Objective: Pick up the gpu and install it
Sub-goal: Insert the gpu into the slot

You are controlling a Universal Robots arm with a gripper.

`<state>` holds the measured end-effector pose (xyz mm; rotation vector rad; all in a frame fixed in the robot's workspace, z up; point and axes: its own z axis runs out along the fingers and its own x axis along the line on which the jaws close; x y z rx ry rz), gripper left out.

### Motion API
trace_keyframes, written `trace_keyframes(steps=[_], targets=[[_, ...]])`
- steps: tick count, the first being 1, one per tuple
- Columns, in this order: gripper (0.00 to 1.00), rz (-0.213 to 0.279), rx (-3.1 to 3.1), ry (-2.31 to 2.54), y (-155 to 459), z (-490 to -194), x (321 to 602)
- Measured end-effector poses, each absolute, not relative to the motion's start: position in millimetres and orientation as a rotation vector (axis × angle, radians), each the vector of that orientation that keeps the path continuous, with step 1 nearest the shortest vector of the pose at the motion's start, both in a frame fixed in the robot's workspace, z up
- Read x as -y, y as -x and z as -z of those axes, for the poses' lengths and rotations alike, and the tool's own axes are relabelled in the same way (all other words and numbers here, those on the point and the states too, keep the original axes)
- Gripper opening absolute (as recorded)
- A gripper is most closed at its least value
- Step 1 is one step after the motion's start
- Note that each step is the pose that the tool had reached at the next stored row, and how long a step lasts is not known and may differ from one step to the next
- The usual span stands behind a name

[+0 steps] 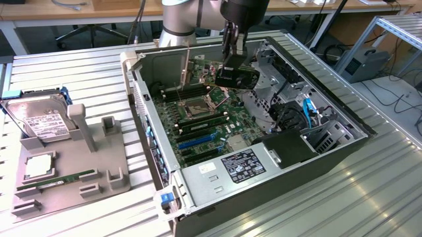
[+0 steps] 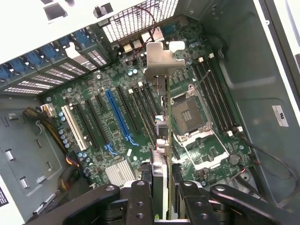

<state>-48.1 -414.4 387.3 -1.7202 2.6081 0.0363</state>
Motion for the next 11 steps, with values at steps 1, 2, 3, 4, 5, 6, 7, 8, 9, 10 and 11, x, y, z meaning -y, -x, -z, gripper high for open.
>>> trace_keyframes(steps=[1,2,3,4,5,6,7,8,9,10,11], targets=[[0.27,-0.036,-2.606,1.723,48.2,-387.3,414.4],[0.27,-0.036,-2.604,1.726,48.1,-387.3,414.4],[0.27,-0.036,-2.602,1.729,48.1,-387.3,414.4],[0.27,-0.036,-2.6,1.732,48.2,-387.3,414.4],[0.27,-0.036,-2.598,1.735,48.1,-387.2,414.4],[0.27,-0.036,-2.596,1.738,48.2,-387.2,414.4],[0.27,-0.037,-2.594,1.742,48.2,-387.2,414.4],[0.27,-0.037,-2.592,1.745,48.1,-387.2,414.4],[0.27,-0.037,-2.59,1.748,48.1,-387.2,414.4],[0.27,-0.037,-2.588,1.751,48.1,-387.2,414.4],[0.27,-0.037,-2.585,1.755,48.2,-387.1,414.4]])
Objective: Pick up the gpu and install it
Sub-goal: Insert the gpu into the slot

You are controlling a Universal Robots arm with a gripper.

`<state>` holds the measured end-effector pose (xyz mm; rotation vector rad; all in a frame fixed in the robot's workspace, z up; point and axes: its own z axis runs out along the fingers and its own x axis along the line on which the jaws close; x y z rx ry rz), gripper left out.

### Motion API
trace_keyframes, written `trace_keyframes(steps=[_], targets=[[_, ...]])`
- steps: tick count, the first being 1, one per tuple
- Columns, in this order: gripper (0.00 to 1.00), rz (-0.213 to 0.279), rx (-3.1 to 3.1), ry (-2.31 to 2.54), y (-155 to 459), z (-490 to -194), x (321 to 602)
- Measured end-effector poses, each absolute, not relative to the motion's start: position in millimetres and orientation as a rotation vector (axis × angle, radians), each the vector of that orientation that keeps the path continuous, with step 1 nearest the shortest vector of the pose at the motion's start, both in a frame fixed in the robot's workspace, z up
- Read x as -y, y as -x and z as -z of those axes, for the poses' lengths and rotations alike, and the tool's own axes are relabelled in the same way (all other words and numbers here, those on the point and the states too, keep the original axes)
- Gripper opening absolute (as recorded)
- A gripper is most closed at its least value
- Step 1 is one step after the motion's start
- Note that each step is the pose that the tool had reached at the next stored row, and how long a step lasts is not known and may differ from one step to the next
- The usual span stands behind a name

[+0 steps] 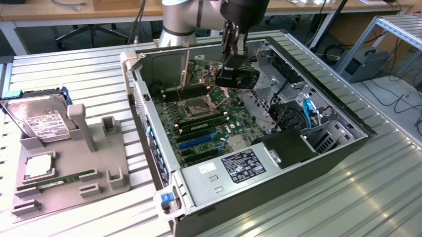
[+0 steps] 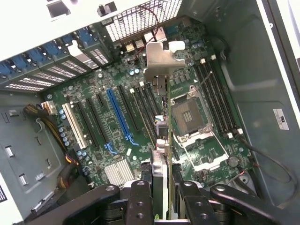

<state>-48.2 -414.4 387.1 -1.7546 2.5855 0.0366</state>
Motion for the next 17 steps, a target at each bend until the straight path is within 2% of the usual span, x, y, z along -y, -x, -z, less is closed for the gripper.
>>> trace_keyframes(steps=[17], targets=[[0.27,-0.037,-2.551,1.804,48.1,-387.0,414.4]])
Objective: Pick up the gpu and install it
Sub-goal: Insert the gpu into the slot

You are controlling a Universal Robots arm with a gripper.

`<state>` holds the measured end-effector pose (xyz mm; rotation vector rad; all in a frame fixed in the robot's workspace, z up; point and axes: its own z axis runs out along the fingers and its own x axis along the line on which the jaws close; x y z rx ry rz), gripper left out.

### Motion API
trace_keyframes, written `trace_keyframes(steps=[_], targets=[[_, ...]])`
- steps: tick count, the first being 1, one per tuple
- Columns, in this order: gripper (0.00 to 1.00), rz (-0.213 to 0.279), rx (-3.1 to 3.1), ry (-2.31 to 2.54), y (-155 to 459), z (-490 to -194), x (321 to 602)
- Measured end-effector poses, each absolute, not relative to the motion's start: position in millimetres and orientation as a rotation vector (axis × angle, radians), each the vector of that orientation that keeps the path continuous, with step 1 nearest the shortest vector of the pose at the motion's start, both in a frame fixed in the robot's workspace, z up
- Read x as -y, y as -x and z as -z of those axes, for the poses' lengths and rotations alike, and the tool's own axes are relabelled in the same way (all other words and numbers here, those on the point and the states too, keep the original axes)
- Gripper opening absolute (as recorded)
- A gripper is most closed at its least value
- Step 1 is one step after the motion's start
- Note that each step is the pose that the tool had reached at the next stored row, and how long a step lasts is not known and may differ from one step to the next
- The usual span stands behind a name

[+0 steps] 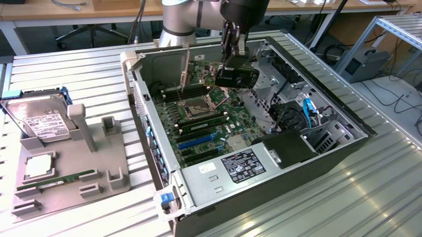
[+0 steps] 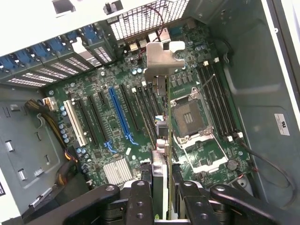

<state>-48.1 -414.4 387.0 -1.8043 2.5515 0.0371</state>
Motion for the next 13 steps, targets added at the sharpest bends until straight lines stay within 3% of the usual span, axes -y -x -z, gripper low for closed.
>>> trace_keyframes(steps=[13], targets=[[0.27,-0.038,-2.52,1.848,48.1,-386.9,414.4]])
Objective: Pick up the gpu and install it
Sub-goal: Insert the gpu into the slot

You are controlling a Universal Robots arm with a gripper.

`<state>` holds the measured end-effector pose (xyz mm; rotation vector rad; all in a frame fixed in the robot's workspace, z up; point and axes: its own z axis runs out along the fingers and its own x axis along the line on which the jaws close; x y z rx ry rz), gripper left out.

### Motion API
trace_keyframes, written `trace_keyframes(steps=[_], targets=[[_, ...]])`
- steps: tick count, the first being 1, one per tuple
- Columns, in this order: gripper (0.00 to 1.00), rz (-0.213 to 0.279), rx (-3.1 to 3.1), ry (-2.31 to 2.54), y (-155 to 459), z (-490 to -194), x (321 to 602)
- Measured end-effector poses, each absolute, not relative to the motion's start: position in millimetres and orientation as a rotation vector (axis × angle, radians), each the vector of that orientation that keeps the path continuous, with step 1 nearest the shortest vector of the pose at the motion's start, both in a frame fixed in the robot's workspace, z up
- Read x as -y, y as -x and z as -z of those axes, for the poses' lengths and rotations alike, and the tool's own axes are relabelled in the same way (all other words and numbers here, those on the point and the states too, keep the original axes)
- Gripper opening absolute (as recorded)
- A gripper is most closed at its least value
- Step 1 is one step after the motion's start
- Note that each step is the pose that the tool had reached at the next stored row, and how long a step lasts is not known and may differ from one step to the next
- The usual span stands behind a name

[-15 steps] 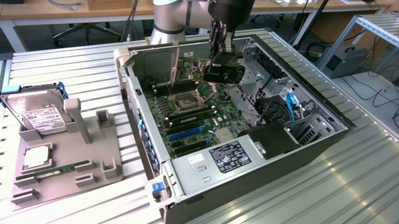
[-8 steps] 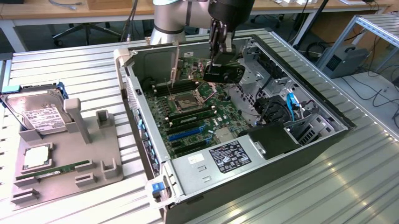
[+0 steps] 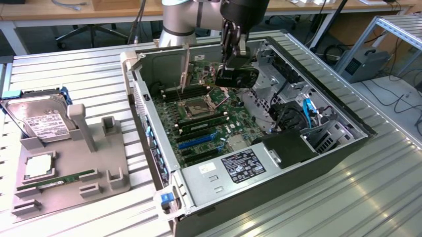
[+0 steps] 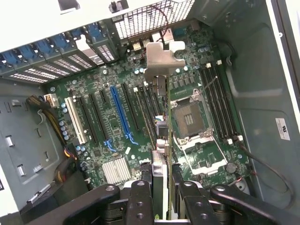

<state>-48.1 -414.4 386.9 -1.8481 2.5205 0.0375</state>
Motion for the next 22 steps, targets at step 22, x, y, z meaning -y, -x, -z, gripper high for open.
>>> trace_keyframes(steps=[22], targets=[[0.27,-0.038,-2.477,1.907,48.1,-386.7,414.4]])
